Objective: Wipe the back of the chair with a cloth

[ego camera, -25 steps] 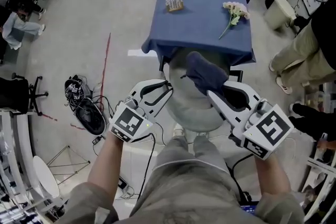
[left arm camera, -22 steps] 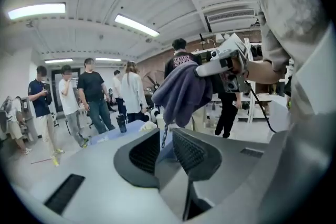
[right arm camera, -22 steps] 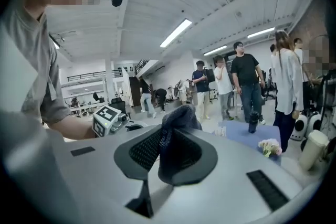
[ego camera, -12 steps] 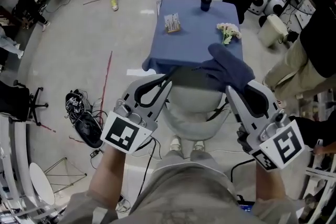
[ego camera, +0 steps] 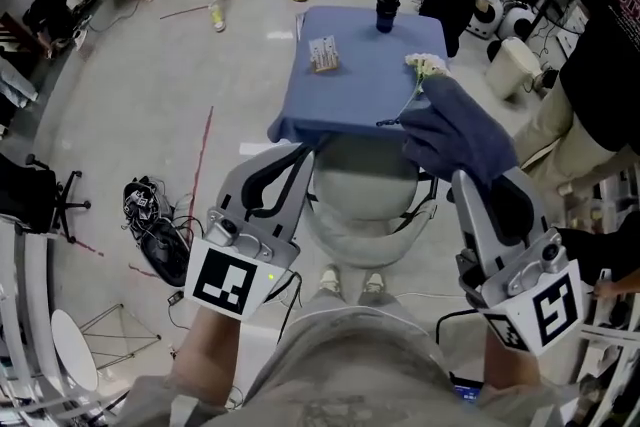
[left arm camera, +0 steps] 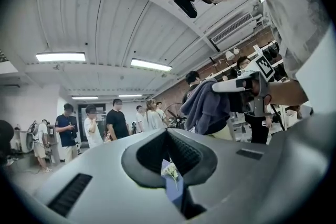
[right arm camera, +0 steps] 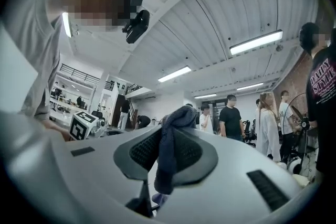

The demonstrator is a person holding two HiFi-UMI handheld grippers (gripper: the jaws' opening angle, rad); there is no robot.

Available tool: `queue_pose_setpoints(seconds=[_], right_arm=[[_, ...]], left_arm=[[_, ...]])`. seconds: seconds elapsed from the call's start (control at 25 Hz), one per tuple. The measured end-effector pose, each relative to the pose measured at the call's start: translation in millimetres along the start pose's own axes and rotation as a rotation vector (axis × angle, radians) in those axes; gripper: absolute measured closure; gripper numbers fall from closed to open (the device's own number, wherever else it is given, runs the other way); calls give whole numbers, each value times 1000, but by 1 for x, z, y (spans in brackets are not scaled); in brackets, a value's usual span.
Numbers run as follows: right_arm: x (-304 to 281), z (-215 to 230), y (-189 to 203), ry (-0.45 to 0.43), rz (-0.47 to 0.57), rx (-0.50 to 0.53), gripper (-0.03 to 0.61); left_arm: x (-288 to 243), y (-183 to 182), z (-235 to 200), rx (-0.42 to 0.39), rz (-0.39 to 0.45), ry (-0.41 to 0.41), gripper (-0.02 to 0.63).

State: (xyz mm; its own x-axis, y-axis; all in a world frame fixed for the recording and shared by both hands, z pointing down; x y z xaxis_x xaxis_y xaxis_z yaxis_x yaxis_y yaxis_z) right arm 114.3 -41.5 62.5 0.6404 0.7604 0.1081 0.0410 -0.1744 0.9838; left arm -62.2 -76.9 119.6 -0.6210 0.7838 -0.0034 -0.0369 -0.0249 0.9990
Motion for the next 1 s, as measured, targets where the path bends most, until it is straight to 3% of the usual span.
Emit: queue_pose_setpoints(seconds=[0.16,1.0], right_arm=[[9,2,2,32,-7,12,511],[18,-5,12,47,-42,-31,511]], left_arm=[[8,0,2,16,11,-36,598],[24,-4,8,18,0,-20,598]])
Point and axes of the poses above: the fingertips, and each gripper's own axes: x backward along the fingers, z to its right, y out of its underside, the point moved 2 cm from there along x, backward along the fingers, and after that the axes turned 7 degrees about x, right-handed, at the moved point
